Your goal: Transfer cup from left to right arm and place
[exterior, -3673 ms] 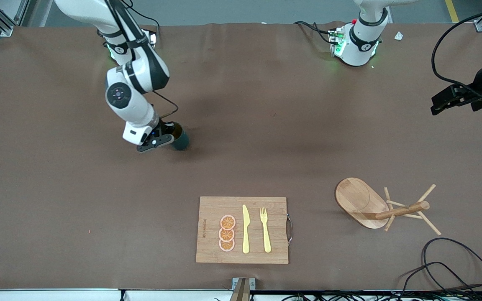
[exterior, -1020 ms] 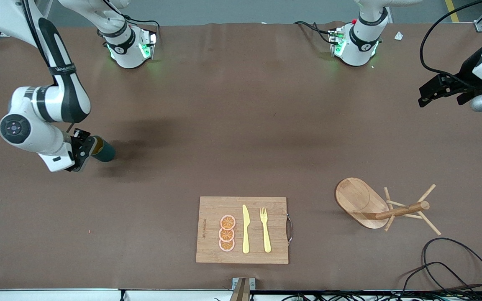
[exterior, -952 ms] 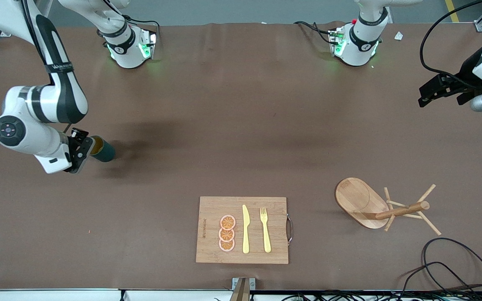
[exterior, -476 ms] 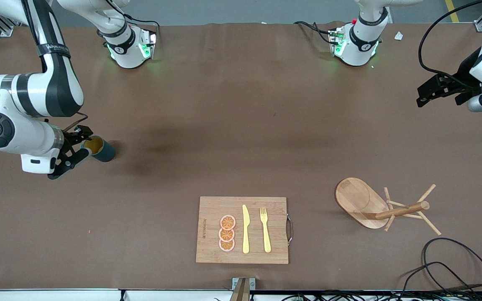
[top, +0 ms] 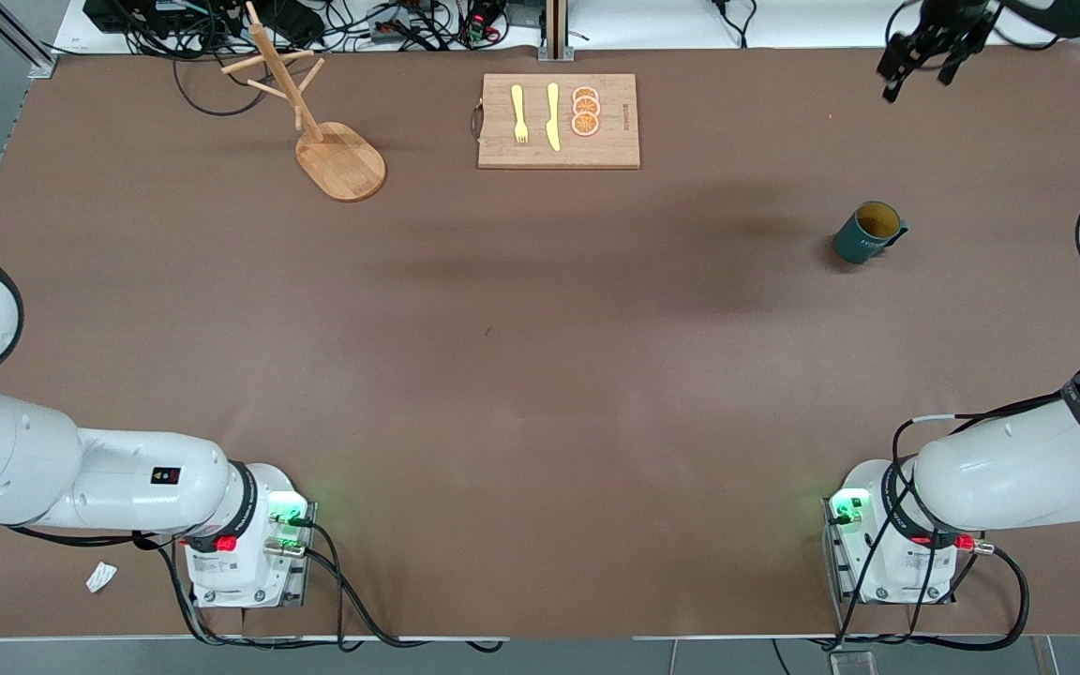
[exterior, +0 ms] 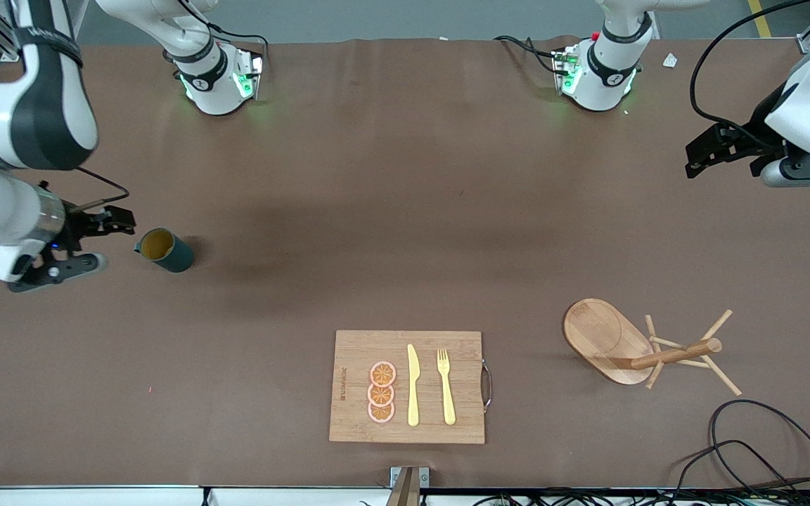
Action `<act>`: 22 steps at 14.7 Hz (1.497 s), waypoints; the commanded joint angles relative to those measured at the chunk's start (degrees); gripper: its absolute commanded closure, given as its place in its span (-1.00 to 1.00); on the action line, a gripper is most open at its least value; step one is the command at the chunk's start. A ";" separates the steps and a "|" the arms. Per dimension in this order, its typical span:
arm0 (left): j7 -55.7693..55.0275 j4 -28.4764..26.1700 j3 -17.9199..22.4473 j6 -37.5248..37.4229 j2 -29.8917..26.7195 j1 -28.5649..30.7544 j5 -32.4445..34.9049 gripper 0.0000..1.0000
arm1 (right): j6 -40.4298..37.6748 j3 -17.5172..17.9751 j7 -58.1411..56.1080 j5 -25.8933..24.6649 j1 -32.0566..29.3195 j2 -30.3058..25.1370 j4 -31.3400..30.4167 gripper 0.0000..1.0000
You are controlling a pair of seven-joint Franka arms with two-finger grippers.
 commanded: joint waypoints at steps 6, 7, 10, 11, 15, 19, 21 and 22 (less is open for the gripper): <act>-0.31 -2.79 -0.12 0.24 -2.86 0.29 0.31 -1.00 | -9.87 0.46 10.49 -0.33 -1.40 1.13 10.31 -1.00; -0.31 -3.15 -0.12 0.24 -3.04 0.29 0.57 -1.00 | -11.01 0.46 10.57 0.02 -1.49 1.21 11.54 -1.00; -0.22 -3.15 -0.12 0.24 -3.22 0.46 0.84 -1.00 | -11.37 0.46 11.01 0.72 -1.41 1.04 11.82 -1.00; -0.22 -3.24 -0.12 0.24 -3.66 0.46 0.84 -1.00 | -11.89 0.37 11.19 0.98 -1.75 0.95 11.38 -1.00; -0.22 -4.38 -0.12 0.33 -4.27 0.55 0.84 -1.00 | -12.25 0.46 10.31 6.88 -6.15 0.43 11.12 -1.00; -0.22 -4.47 -0.12 0.33 -4.45 0.64 0.84 -1.00 | -11.73 0.37 10.40 5.65 -6.15 -2.73 9.53 -1.00; -0.13 -4.47 -0.04 0.33 -4.72 0.73 0.84 -1.00 | -11.81 0.46 10.49 5.29 -5.80 -5.45 7.62 -1.00; -0.13 -4.47 -0.04 0.33 -4.80 0.73 0.84 -1.00 | -10.94 0.63 10.40 4.77 -5.28 -7.55 5.42 -1.00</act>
